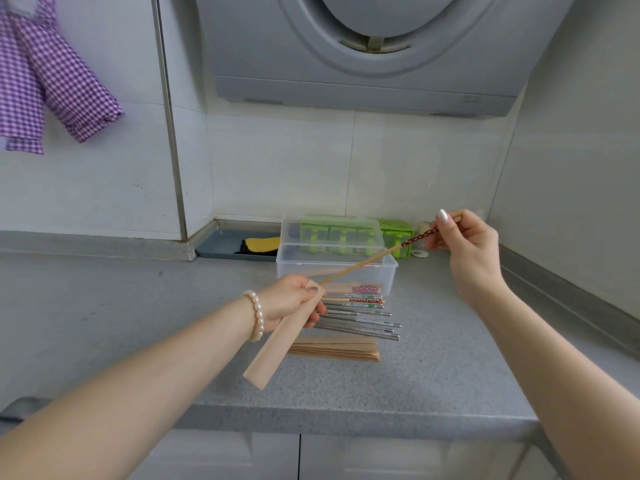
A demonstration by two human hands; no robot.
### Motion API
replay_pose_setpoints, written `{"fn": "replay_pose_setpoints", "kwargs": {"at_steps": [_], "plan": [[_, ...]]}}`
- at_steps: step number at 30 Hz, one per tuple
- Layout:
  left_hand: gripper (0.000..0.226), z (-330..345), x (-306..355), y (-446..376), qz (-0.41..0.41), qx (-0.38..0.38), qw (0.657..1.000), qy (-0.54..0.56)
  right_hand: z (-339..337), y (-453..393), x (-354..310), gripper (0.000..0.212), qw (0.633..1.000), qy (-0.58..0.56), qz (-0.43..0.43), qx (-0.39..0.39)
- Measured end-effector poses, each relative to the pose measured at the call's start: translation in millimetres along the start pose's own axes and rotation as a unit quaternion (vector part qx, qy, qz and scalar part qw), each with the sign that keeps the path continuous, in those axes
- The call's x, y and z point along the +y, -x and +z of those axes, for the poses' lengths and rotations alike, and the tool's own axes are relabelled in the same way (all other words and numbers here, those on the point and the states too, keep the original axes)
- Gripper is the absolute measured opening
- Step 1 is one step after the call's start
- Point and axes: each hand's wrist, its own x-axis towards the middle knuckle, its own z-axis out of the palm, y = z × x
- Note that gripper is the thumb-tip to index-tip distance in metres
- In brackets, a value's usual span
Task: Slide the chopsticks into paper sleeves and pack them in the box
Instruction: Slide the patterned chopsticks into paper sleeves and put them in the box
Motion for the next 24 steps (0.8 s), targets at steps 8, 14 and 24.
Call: {"fn": "replay_pose_setpoints", "kwargs": {"at_steps": [8,14,24], "plan": [[0.023,5,0,-1,-0.016,0.018,0.999,0.039,9,9,-9,0.022,0.998,0.019,-0.043,-0.044],[0.022,5,-1,-2,-0.030,0.037,0.997,0.058,13,13,-16,0.021,0.996,0.019,-0.059,-0.061],[0.017,1,-3,1,-0.010,0.037,0.997,0.066,12,11,-24,0.021,0.997,0.009,-0.073,-0.036]]}}
